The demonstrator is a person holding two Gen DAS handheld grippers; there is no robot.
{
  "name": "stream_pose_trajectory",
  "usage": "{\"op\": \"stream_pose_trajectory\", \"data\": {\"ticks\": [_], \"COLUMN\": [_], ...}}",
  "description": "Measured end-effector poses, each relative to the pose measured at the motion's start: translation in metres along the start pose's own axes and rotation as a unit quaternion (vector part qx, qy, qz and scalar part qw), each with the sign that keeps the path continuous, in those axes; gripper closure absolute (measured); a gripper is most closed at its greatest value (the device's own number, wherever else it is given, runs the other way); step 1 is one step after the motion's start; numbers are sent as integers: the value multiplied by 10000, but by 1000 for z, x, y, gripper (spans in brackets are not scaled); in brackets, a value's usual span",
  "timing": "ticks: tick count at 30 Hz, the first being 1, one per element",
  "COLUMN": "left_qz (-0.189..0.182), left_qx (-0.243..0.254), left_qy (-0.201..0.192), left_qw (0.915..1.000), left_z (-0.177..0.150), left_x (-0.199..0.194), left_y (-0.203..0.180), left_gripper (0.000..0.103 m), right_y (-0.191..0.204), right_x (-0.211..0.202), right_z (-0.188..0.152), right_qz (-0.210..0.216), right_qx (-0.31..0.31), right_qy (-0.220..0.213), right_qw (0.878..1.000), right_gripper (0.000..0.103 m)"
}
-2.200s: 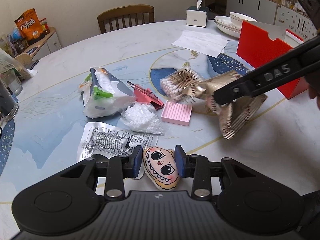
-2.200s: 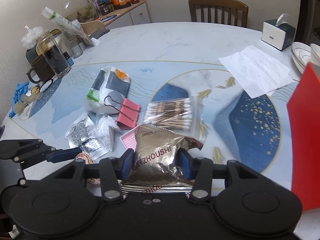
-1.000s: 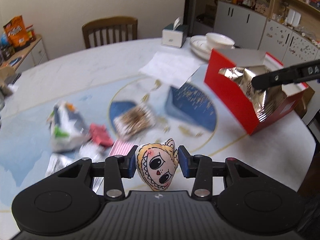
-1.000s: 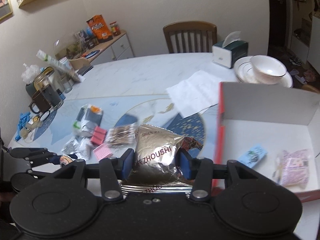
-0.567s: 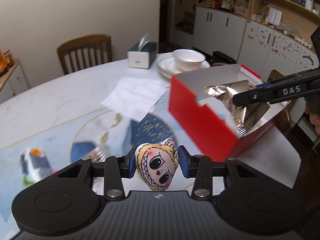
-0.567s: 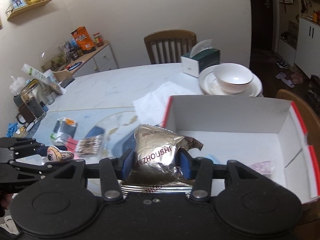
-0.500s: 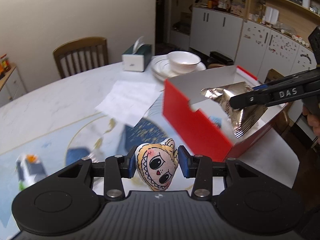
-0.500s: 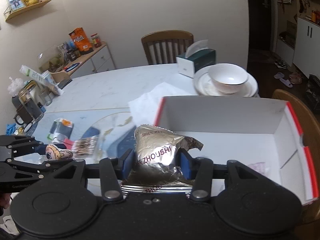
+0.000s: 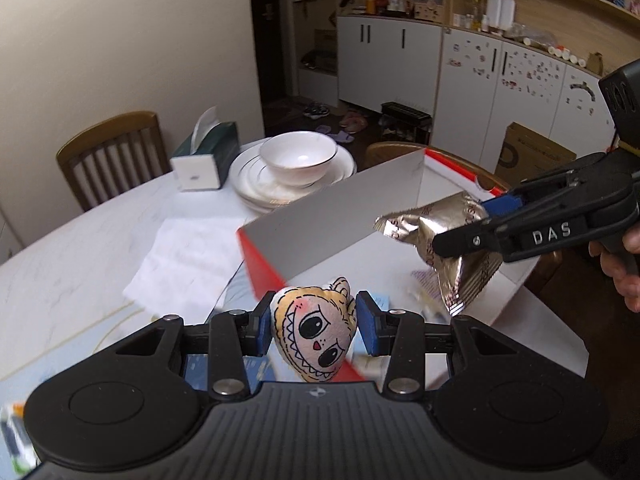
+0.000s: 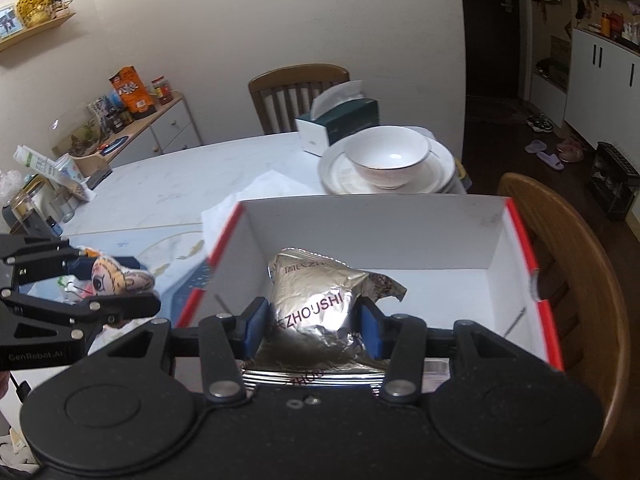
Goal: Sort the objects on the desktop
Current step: 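Carry the cookie with the left tool while the right tool carries the foil bag to the box, then lower the cookie into the box with the left tool while the right tool releases the foil bag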
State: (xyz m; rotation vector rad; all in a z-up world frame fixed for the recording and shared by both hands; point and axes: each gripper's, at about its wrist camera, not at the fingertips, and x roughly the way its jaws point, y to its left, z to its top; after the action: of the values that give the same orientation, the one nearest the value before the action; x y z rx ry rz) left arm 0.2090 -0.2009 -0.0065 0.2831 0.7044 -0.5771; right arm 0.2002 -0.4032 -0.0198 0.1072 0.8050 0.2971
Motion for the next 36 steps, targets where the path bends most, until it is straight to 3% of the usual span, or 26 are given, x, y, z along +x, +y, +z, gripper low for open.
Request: {"op": "stream_pose_trajectory", "data": {"ticks": [9,16,25,36], "left_qz": [-122,-349,-523,-577], "left_qx": [353,492,591,688], "left_qy": [68,331,882,1455], "left_qw": [9993,9976,9930,9853], "left_z": [36,56,55,48], "left_x": [39,77,123,159], "left_y": [-14,-22,-27,-27], "left_gripper": [63,63,63,62], "right_y": [-29,-42,-53,-62], "right_x": [3,12,33,64], "right_z": [0,-1,1,2], "right_qz": [-99,-178,-453,-478], "right_qx": [92,78,-146,-368], "right_qy": [-13,69,268,709], "right_qw": [9999,9998,9985,9957], "right_gripper": [56,56,56,56]}}
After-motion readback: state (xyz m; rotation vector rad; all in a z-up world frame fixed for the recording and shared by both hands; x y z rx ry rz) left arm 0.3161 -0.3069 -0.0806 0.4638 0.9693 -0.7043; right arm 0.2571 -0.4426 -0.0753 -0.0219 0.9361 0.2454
